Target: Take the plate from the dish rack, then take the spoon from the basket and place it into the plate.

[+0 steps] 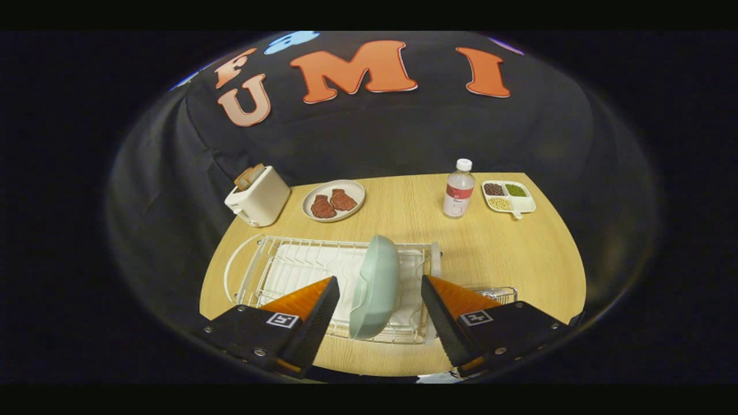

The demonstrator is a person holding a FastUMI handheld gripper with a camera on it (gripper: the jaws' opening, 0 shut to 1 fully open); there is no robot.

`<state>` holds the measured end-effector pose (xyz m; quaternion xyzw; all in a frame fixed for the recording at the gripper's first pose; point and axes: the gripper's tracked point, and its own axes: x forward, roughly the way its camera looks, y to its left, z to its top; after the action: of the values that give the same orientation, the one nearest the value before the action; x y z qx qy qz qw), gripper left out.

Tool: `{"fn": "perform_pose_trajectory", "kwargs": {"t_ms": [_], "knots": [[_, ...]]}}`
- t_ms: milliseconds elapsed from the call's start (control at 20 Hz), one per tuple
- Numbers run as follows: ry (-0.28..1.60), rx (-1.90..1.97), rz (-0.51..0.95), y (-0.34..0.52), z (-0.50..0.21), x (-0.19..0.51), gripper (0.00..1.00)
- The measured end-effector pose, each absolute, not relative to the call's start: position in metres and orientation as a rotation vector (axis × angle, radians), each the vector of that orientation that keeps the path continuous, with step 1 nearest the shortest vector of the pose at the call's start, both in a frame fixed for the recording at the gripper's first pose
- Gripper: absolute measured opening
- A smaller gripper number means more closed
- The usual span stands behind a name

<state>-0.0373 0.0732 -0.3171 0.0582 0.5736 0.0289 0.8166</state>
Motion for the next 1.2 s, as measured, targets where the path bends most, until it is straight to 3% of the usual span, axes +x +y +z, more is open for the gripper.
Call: {"fn": "perform_pose_trajectory", "kwargs": {"t_ms": [200,550,1000,1200], "knots": [[1.364,0.126,0.083,0.082,-0.338,-0.050,0.79],[1.483,0.054,0.080,0.095,-0.363,-0.060,0.48],[1.510,-0.009,-0.017,0.088,-0.358,-0.062,0.34],[1.437,-0.095,-0.094,0.068,-0.339,-0.047,0.29]]}}
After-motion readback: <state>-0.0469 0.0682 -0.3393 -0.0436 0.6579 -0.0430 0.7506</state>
